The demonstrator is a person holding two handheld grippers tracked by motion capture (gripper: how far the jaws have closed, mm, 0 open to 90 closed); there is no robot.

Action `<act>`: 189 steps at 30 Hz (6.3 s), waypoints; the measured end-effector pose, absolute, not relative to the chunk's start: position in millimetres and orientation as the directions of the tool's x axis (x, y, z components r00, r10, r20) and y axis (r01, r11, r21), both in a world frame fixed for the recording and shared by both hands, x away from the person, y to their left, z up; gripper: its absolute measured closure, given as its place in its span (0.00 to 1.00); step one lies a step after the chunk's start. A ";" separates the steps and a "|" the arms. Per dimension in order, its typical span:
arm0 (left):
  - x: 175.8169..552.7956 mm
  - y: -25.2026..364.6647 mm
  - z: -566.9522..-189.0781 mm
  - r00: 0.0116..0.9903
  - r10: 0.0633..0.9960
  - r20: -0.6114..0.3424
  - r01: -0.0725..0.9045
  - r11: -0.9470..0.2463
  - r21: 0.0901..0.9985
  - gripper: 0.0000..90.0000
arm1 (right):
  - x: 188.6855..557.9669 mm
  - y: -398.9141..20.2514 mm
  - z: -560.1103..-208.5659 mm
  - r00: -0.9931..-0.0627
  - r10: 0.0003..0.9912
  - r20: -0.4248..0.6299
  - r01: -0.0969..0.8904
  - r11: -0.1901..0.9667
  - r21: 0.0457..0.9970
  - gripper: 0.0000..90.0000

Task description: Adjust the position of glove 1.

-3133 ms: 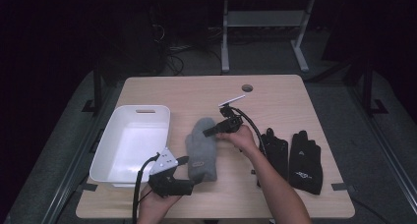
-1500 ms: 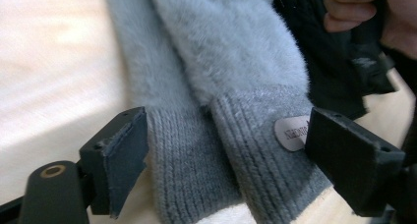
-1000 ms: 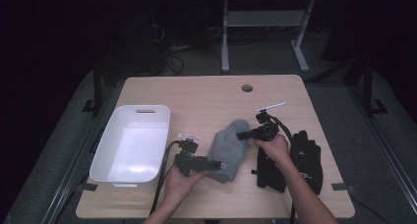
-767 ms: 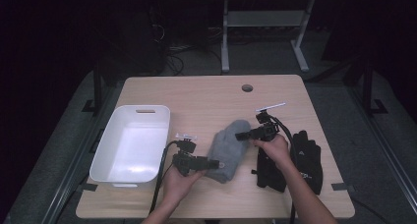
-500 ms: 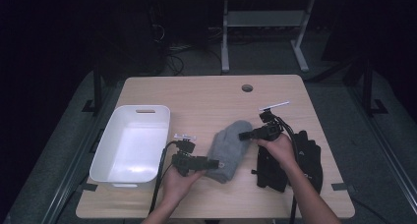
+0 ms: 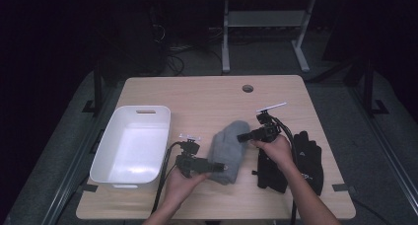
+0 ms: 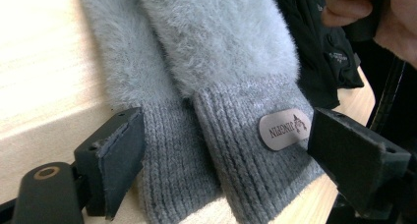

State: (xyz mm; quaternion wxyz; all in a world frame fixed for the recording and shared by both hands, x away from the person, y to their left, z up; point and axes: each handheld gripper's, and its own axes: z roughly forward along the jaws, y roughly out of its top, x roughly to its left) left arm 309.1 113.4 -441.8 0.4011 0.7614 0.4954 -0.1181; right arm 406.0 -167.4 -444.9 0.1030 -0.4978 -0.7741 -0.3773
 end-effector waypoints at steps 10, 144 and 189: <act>314.2 113.0 -453.0 0.436 0.674 -0.596 0.882 -0.188 0.432 0.16 | 411.9 -166.9 -451.9 -0.476 0.703 0.528 0.840 0.186 0.509 0.38; 299.9 251.5 -332.9 0.533 0.596 -0.600 0.781 -0.075 0.619 0.52 | 428.2 -34.3 -292.3 -0.648 0.488 0.585 0.729 0.175 0.662 0.80; 279.5 334.8 -365.9 0.411 0.655 -0.634 0.825 0.028 0.564 0.52 | 439.1 69.8 -322.6 -0.670 0.434 0.602 0.735 0.274 0.621 0.80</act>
